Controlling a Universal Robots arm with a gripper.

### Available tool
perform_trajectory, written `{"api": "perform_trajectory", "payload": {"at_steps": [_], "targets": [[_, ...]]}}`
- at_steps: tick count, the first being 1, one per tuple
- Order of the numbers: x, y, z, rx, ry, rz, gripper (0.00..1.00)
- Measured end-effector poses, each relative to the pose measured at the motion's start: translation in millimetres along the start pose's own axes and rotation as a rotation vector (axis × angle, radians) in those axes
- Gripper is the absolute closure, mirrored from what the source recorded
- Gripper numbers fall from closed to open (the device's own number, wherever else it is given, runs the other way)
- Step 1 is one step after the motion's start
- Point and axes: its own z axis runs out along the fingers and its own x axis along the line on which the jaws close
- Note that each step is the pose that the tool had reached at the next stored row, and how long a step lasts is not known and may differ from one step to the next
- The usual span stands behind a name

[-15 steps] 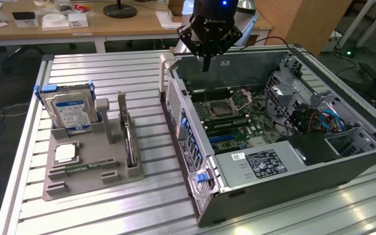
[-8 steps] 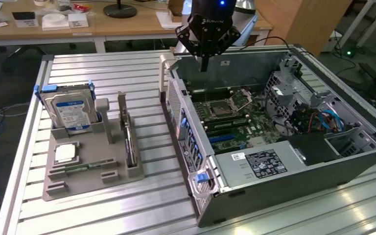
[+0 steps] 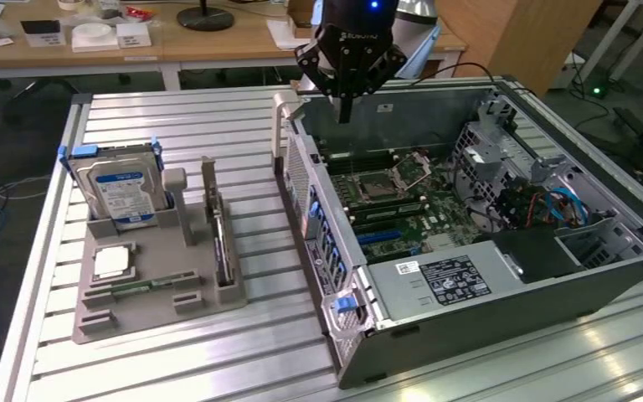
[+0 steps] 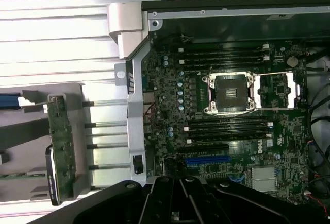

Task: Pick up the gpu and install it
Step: 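Reach for the gpu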

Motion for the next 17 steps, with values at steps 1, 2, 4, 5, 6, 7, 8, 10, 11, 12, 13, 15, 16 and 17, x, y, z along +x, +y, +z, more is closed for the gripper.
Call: {"api": "perform_trajectory", "payload": {"at_steps": [1, 2, 4, 5, 6, 7, 8, 10, 11, 12, 13, 15, 16, 17], "targets": [[1.0, -0.1, -0.1, 0.0001, 0.0, 0.0, 0.89], [2.1, -0.2, -0.1, 0.0, 0.0, 0.0, 0.89], [4.4, -0.3, -0.1, 0.0, 0.0, 0.0, 0.89], [5.5, -0.4, -0.2, 0.0, 0.0, 0.0, 0.89], [6.7, -0.5, -0.2, 0.0, 0.0, 0.0, 0.89], [7.8, -0.6, -0.2, 0.0, 0.0, 0.0, 0.89], [9.0, -0.7, -0.2, 0.0, 0.0, 0.0, 0.89], [11.3, -0.8, -0.3, 0.0, 0.0, 0.0, 0.89], [12.3, -0.9, -0.3, 0.0, 0.0, 0.0, 0.89], [13.3, -1.0, -0.4, 0.0, 0.0, 0.0, 0.89], [14.5, -1.1, -0.4, 0.0, 0.0, 0.0, 0.89], [16.7, -1.2, -0.4, 0.0, 0.0, 0.0, 0.89], [17.9, -1.3, -0.5, 0.0, 0.0, 0.0, 0.89], [19.0, -1.4, -0.5, 0.0, 0.0, 0.0, 0.89]]}}
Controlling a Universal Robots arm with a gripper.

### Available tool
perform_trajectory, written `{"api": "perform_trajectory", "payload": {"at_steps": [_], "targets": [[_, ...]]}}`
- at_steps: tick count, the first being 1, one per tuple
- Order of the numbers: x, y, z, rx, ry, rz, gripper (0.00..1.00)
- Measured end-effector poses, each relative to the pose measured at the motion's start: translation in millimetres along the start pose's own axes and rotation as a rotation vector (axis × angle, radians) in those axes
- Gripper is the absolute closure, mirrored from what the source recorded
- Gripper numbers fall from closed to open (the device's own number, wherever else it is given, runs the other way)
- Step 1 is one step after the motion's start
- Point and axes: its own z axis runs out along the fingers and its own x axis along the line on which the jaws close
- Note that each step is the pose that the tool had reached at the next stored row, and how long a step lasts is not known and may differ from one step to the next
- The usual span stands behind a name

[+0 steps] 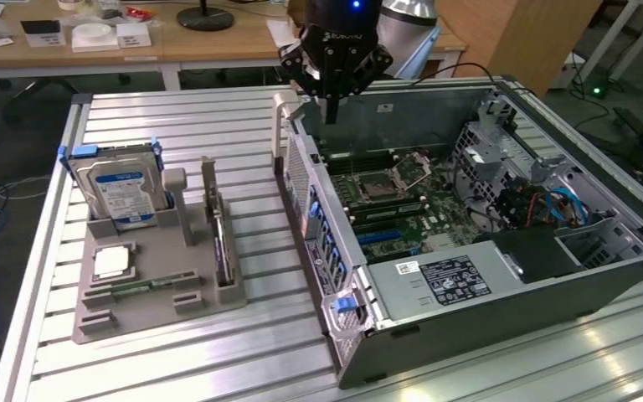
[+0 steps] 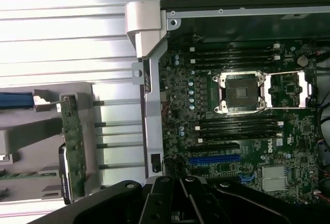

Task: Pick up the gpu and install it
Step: 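Reach for the gpu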

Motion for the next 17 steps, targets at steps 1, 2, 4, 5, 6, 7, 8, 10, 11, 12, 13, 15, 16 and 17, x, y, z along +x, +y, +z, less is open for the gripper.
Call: {"api": "perform_trajectory", "payload": {"at_steps": [1, 2, 4, 5, 6, 7, 8, 10, 11, 12, 13, 15, 16, 17], "targets": [[1.1, -0.1, 0.0, 0.0, 0.0, 0.0, 0.89], [2.2, -0.2, -0.1, 0.0, 0.0, 0.0, 0.89], [4.3, -0.3, -0.1, 0.0, -0.0001, 0.0, 0.89], [5.2, -0.4, -0.1, 0.0, 0.0, 0.0, 0.89], [6.3, -0.5, -0.2, 0.0, 0.0, 0.0, 0.89], [7.3, -0.5, -0.2, 0.0001, 0.0, 0.0, 0.89], [8.4, -0.6, -0.2, 0.0, 0.0, 0.0, 0.89], [10.5, -0.8, -0.3, 0.0001, 0.0, 0.0, 0.89], [11.6, -0.9, -0.3, 0.0, 0.0, 0.0, 0.89], [12.6, -0.9, -0.4, 0.0001, 0.0, 0.0, 0.89], [13.6, -1.0, -0.4, 0.0, 0.0, 0.0, 0.89], [15.5, -1.1, -0.4, 0.0001, -0.0001, 0.0, 0.89], [16.4, -1.2, -0.4, 0.0, 0.0, 0.0, 0.89], [17.4, -1.3, -0.5, 0.0, 0.0, 0.0, 0.89]]}}
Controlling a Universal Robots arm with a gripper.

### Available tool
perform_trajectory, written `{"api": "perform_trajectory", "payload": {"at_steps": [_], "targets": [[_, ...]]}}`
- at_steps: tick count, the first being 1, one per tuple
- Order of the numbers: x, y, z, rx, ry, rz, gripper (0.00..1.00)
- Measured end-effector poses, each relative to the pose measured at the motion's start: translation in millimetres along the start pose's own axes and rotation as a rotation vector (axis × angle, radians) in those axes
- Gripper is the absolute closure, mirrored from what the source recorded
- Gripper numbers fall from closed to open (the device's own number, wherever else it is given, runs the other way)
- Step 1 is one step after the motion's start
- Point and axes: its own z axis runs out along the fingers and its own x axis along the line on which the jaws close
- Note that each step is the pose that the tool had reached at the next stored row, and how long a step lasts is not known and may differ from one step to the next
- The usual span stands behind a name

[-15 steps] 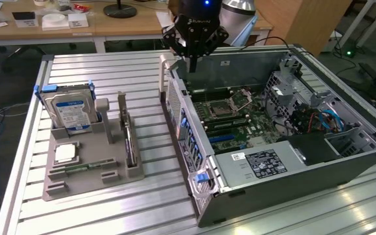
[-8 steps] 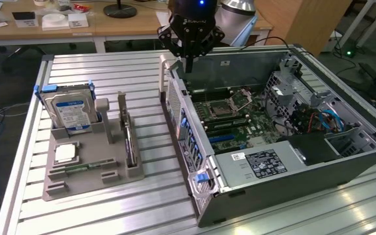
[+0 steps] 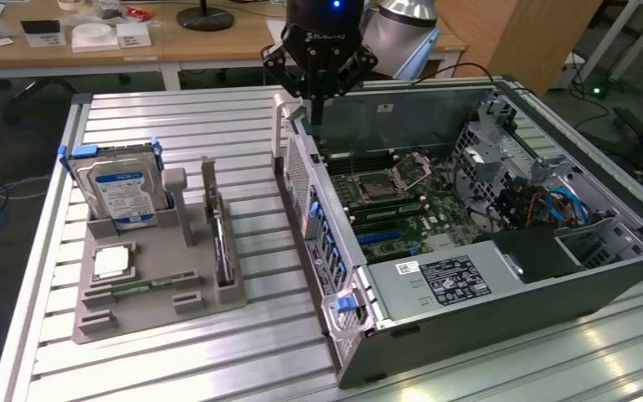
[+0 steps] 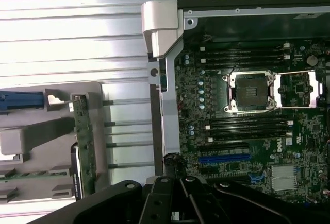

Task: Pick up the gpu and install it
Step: 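Reach for the gpu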

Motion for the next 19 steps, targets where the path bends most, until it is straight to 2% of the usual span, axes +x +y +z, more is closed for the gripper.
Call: {"api": "perform_trajectory", "payload": {"at_steps": [19], "targets": [[23.2, -1.7, -0.6, 0.0, 0.0, 0.0, 0.89]]}}
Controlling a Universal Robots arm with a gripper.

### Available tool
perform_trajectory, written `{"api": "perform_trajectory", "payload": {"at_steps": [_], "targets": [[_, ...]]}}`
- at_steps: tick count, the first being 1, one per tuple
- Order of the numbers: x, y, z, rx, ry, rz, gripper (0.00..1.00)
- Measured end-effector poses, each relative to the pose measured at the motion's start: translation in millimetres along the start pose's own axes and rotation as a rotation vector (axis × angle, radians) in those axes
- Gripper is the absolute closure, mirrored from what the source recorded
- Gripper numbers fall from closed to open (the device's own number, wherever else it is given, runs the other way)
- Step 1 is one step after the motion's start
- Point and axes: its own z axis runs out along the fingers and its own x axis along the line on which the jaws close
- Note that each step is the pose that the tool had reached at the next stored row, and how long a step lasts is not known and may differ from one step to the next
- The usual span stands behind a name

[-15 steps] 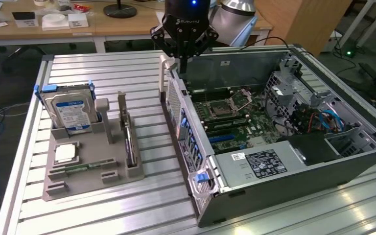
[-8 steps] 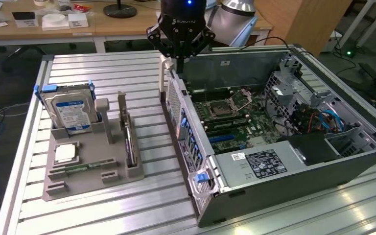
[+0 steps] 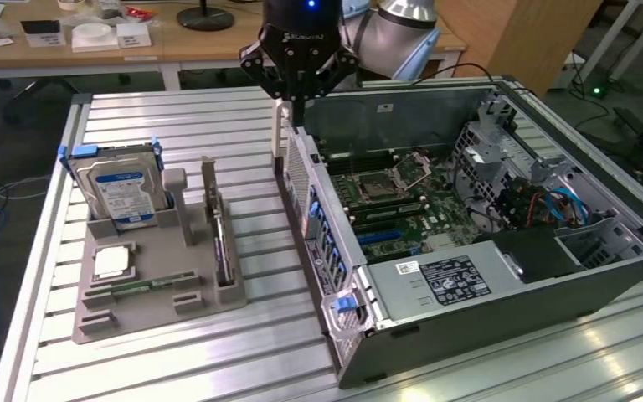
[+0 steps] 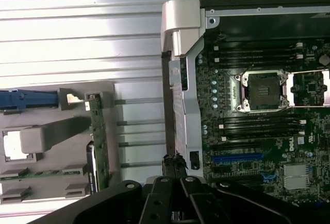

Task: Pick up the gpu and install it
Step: 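Reach for the gpu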

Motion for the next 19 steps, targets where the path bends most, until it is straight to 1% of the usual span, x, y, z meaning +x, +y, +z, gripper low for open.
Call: {"api": "perform_trajectory", "payload": {"at_steps": [19], "targets": [[23.2, -1.7, -0.6, 0.0, 0.0, 0.0, 0.89]]}}
